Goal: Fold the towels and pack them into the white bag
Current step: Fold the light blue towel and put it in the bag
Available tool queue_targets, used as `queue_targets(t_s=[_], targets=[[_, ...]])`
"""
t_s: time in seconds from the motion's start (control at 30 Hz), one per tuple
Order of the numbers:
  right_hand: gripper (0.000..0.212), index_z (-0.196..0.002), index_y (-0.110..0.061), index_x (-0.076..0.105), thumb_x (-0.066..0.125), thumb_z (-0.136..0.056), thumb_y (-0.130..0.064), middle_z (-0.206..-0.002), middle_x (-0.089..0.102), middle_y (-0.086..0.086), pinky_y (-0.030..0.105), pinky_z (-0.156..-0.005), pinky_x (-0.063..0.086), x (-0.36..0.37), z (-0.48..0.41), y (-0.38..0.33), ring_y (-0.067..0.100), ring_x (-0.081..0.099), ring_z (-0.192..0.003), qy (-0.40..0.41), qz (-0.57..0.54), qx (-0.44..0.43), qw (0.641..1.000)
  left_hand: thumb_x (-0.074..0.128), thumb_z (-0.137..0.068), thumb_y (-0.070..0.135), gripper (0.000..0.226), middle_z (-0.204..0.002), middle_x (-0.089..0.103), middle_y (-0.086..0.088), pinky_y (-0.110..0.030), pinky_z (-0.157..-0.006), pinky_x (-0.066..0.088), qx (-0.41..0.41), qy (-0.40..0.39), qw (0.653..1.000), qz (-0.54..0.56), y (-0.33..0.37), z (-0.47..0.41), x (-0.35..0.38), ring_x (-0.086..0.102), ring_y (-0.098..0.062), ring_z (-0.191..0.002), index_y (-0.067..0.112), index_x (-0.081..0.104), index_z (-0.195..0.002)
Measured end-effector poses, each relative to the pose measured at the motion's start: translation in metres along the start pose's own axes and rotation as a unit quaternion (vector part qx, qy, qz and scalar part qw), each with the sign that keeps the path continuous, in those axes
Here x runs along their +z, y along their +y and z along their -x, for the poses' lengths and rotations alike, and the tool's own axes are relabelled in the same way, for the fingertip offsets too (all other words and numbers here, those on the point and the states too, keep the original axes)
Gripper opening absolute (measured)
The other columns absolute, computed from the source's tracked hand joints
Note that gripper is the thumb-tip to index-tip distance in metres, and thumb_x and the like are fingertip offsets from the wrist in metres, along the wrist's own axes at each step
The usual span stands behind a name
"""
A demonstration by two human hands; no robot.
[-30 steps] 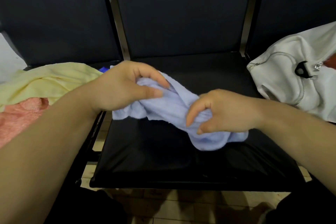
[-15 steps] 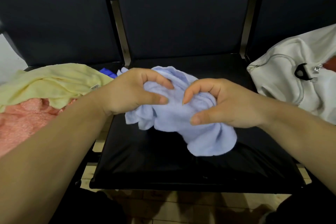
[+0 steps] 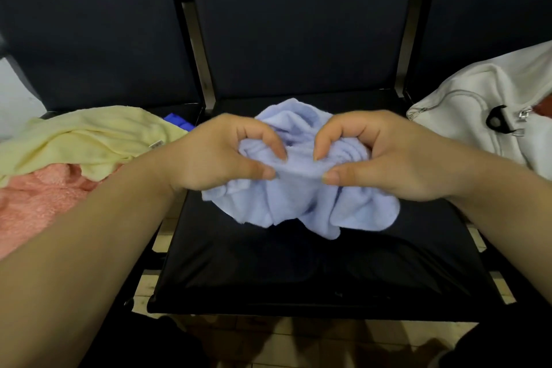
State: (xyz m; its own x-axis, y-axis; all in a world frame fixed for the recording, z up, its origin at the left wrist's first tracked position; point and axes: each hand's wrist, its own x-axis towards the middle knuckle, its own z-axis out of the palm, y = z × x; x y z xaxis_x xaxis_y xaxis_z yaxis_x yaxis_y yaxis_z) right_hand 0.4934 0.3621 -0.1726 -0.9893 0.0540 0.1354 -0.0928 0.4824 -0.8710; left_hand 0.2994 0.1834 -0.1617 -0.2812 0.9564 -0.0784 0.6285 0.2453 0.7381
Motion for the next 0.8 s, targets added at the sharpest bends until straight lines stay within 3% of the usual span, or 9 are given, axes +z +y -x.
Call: queue_targets(t_s=[0.13,0.2,0.27,0.33,0.43,0.5,0.57,0.63,0.8], targets=[[0.029,-0.098,-0.033,0.071,0.08,-0.084,-0.009,-0.096,0.067,-0.021,0.013,-0.083,0.047,0.013,0.0,0.009,0.002,0.064,-0.094,-0.059,0.076,0.037,0.995,0.075,-0.084,-0.002,0.019,-0.093,0.076,0.0,-0.034,-0.081,0.057,0.032,0.042,0.992,0.111,0.002,-0.001,-0.009,0.072,-0.025,-0.083,0.013,0.075,-0.095],[0.032,-0.101,-0.037,0.07,0.08,-0.083,-0.013,-0.103,0.066,-0.023,0.013,-0.086,0.046,0.011,-0.004,0.017,0.004,0.063,-0.099,-0.052,0.158,0.041,0.985,0.079,-0.079,0.0,0.02,-0.09,0.075,0.0,-0.032,-0.079,0.059,0.044,0.032,0.989,0.14,0.003,0.003,-0.016,0.072,-0.019,-0.083,0.015,0.073,-0.092],[0.033,-0.099,-0.041,0.07,0.08,-0.081,-0.015,-0.104,0.067,-0.022,0.015,-0.085,0.046,0.001,-0.009,0.018,0.005,0.063,-0.099,0.004,0.192,0.047,0.98,0.085,-0.078,0.009,0.025,-0.088,0.076,-0.005,-0.036,-0.076,0.062,0.027,-0.025,0.997,0.069,0.004,0.007,-0.018,0.074,-0.021,-0.083,0.026,0.075,-0.093],[0.032,-0.097,-0.036,0.071,0.081,-0.08,-0.011,-0.102,0.069,-0.018,0.013,-0.083,0.046,-0.009,-0.01,0.014,0.003,0.065,-0.098,0.056,0.153,0.042,0.986,0.083,-0.082,0.016,0.03,-0.067,0.07,-0.005,-0.031,-0.057,0.057,-0.024,-0.122,0.991,-0.048,0.002,0.009,-0.011,0.067,-0.018,-0.058,0.042,0.074,-0.094],[0.032,-0.101,-0.025,0.072,0.082,-0.08,-0.003,-0.102,0.072,-0.013,0.015,-0.082,0.052,-0.011,-0.008,0.005,0.005,0.069,-0.099,0.05,0.04,0.019,0.998,0.082,-0.083,0.022,0.038,-0.081,0.07,0.007,-0.028,-0.072,0.053,-0.029,-0.141,0.981,-0.133,-0.004,0.005,0.002,0.065,-0.012,-0.072,0.053,0.071,-0.1],[0.036,-0.101,-0.029,0.074,0.082,-0.079,-0.001,-0.104,0.072,-0.013,0.017,-0.082,0.054,-0.005,-0.005,0.002,0.006,0.069,-0.1,0.0,0.004,0.028,1.0,0.083,-0.081,0.017,0.04,-0.089,0.072,0.016,-0.018,-0.072,0.052,-0.024,-0.085,0.99,-0.109,-0.004,0.002,-0.001,0.067,-0.004,-0.077,0.048,0.073,-0.104],[0.038,-0.101,-0.039,0.076,0.084,-0.079,-0.009,-0.107,0.07,-0.019,0.014,-0.088,0.051,0.001,-0.003,0.007,0.001,0.065,-0.104,-0.075,0.063,0.06,0.993,0.08,-0.083,0.005,0.036,-0.066,0.068,0.006,-0.017,-0.048,0.047,-0.039,-0.051,0.998,-0.006,-0.002,0.001,-0.008,0.06,-0.007,-0.05,0.032,0.074,-0.107],[0.038,-0.102,-0.046,0.075,0.083,-0.08,-0.016,-0.109,0.063,-0.034,0.006,-0.091,0.042,0.006,-0.002,0.013,-0.01,0.057,-0.109,-0.131,0.132,0.095,0.978,0.073,-0.085,-0.007,0.032,-0.055,0.062,0.013,-0.01,-0.042,0.041,-0.028,-0.048,0.997,0.057,-0.001,0.001,-0.012,0.055,0.0,-0.043,0.012,0.071,-0.11],[0.028,-0.094,-0.043,0.075,0.081,-0.08,-0.02,-0.102,0.067,-0.032,0.007,-0.086,0.043,-0.004,-0.007,0.019,-0.009,0.061,-0.101,-0.065,0.208,0.099,0.971,0.077,-0.084,-0.001,0.028,-0.092,0.073,0.019,-0.012,-0.074,0.05,0.032,-0.037,0.999,0.021,0.009,0.004,-0.01,0.069,0.002,-0.088,0.017,0.071,-0.105]])
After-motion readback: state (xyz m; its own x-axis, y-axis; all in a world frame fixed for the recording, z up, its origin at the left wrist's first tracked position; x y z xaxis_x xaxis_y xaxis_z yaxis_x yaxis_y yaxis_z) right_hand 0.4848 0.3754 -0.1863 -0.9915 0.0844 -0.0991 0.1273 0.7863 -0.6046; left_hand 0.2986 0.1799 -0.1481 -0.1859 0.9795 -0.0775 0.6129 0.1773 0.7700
